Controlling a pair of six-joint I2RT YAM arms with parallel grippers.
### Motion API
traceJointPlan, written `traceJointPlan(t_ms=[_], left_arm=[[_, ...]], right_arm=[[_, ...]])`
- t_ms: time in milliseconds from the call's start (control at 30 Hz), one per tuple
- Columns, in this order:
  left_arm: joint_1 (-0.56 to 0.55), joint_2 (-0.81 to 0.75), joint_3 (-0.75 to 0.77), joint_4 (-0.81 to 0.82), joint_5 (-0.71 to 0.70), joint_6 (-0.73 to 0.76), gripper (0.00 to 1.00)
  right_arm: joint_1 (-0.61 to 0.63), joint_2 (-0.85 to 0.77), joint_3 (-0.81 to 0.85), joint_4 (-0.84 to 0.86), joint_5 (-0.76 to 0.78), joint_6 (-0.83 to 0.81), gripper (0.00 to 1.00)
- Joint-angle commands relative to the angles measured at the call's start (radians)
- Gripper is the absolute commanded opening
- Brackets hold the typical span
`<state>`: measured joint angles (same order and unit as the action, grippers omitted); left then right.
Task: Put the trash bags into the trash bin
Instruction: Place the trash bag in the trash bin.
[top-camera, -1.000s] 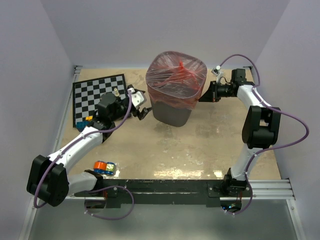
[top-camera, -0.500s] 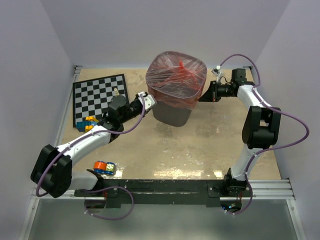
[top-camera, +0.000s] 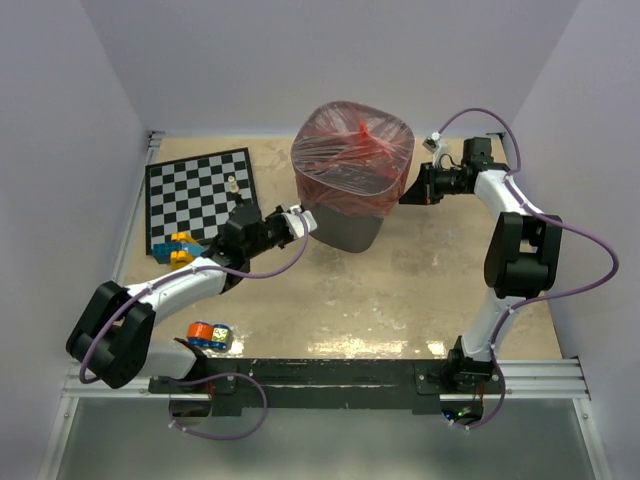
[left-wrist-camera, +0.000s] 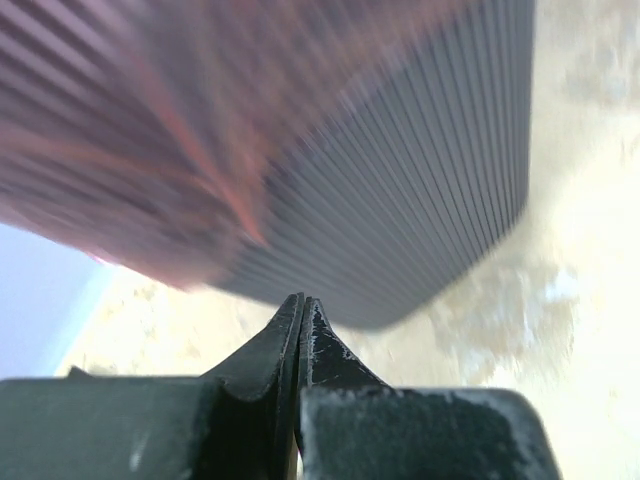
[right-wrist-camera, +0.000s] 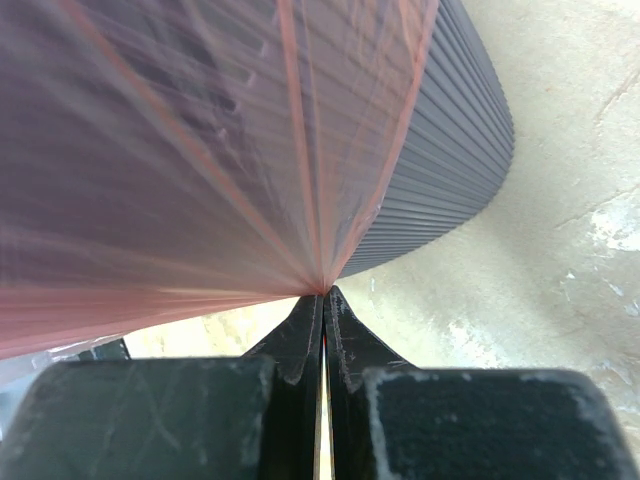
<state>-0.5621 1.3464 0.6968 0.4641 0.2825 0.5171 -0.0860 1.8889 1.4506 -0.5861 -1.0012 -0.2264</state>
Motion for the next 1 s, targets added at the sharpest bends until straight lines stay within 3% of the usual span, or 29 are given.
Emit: traceJointPlan(t_ms=[0, 133, 200, 233, 267, 300, 333, 433, 600, 967], left_arm=[[0.007, -0.027, -0.054, 0.004, -0.006, 0.112, 0.00], [0.008, -0.038, -0.089, 0.028, -0.031, 0.117, 0.00], [0.008, -0.082, -0.123, 0.118, -0.075, 0.086, 0.00], [0.010, -0.114, -0.146, 0.180, -0.095, 0.063, 0.15], [0.008, -0.139, -0.170, 0.247, -0.118, 0.034, 0.38], [0.008, -0.157, -0.178, 0.283, -0.127, 0.003, 0.50], [0.008, -0.170, -0.181, 0.301, -0.128, -0.021, 0.57], [0.007, -0.159, -0.151, 0.308, -0.112, -0.086, 0.64], [0.008, -0.081, -0.082, 0.303, -0.060, -0.173, 0.68], [0.002, 0.079, 0.073, 0.338, -0.009, -0.298, 0.50]], right_arm=[[-0.003, -0.019, -0.001, -0.015, 0.044, -0.041, 0.00], [-0.003, -0.008, 0.014, -0.030, 0.044, -0.045, 0.00], [-0.001, -0.013, 0.027, -0.040, 0.012, -0.054, 0.00], [-0.003, -0.017, 0.030, -0.041, 0.003, -0.050, 0.00], [-0.003, -0.022, 0.034, -0.038, 0.003, -0.041, 0.00], [-0.001, -0.025, 0.034, -0.034, 0.004, -0.031, 0.00], [-0.001, -0.028, 0.033, -0.032, 0.006, -0.027, 0.00], [0.003, -0.034, 0.027, -0.034, 0.012, -0.021, 0.00], [0.008, -0.053, 0.019, -0.029, 0.016, -0.013, 0.00], [0.008, -0.074, -0.002, -0.015, 0.013, 0.012, 0.00]])
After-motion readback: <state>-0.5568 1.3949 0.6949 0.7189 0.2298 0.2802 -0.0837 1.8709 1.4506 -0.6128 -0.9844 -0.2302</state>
